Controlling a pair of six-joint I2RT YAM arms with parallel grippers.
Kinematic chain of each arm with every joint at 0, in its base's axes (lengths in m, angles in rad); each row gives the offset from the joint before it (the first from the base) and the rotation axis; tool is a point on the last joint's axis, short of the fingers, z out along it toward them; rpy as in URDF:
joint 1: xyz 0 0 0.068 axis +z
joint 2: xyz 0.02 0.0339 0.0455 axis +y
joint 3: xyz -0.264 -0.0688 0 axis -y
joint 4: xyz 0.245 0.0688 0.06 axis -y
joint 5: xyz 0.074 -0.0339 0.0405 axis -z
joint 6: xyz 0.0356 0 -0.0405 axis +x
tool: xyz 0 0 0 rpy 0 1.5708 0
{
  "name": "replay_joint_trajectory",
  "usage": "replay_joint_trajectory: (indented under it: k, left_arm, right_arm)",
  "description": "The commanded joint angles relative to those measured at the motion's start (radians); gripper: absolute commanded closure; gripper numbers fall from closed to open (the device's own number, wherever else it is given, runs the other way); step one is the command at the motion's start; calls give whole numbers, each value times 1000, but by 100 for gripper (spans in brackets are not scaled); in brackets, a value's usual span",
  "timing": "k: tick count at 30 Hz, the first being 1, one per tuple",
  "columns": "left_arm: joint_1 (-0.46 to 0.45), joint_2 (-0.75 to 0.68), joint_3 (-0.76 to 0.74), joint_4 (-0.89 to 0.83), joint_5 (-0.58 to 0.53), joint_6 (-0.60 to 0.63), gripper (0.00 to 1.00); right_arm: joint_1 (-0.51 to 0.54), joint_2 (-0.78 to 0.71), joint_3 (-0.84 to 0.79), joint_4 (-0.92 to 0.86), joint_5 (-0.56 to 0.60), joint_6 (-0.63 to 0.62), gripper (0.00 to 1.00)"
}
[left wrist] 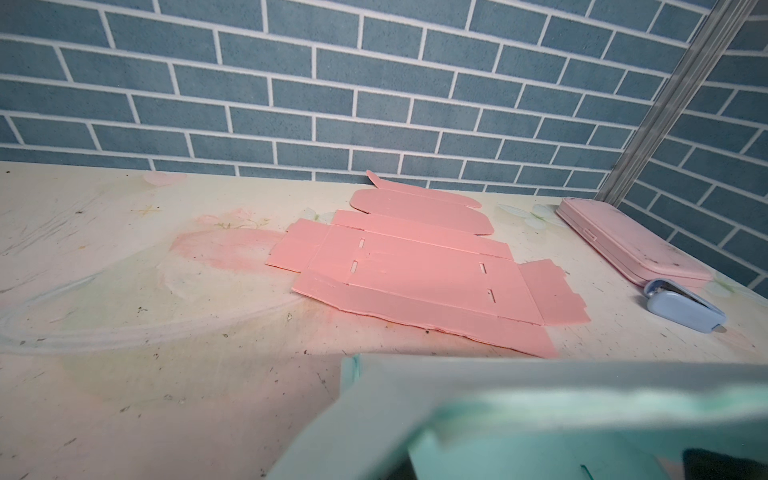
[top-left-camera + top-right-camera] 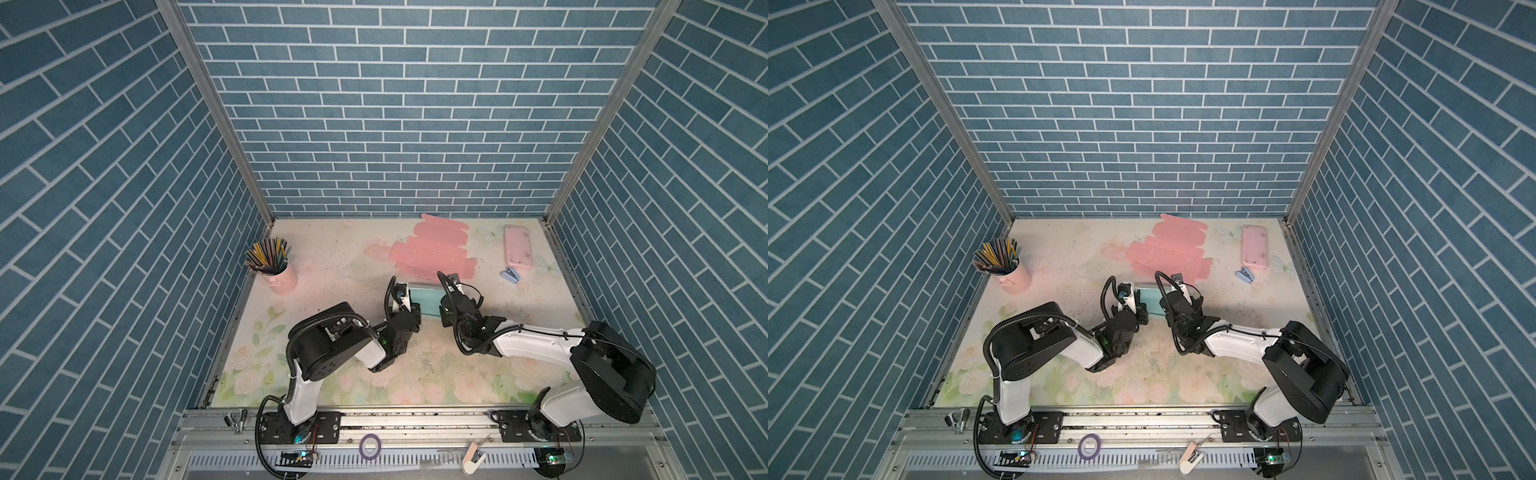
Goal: Fold the paper box
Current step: 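Open the right gripper and draw it back while the left gripper holds the lid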
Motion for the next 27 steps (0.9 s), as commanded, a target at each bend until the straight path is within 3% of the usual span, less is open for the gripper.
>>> replay_joint_trajectory:
  k: [1,8,13,16,20,22,25,27]
  left_arm:
    - [-18,53,-22,-41,40,-39,100]
    - [-18,68,-35,-29,37,-49,100]
    - [-17,77,-19,-41,42,-41,100]
    - [-18,76,-14,-53,48,-33,100]
    - [-18,67,-10,-71,49,-14,100]
    - [-20,67,-7,-76,55,-7,100]
    - [-23,69,2,-88,70,3,99]
    - [-26,66,4,-95,75,10,99]
  right_arm:
    - [8,-57,-38,56,-23,52,72]
    - [8,-174,-124,79,-40,35,70]
    - [8,-364,-300,234,-10,42,68]
    - [21,-534,-365,234,-43,-7,64]
    - [87,-894,-435,202,3,-57,61]
    - [87,-992,-401,136,27,-68,58]
    - [67,-921,-223,-92,83,-22,54]
    - [-11,-775,-83,-218,-59,53,53]
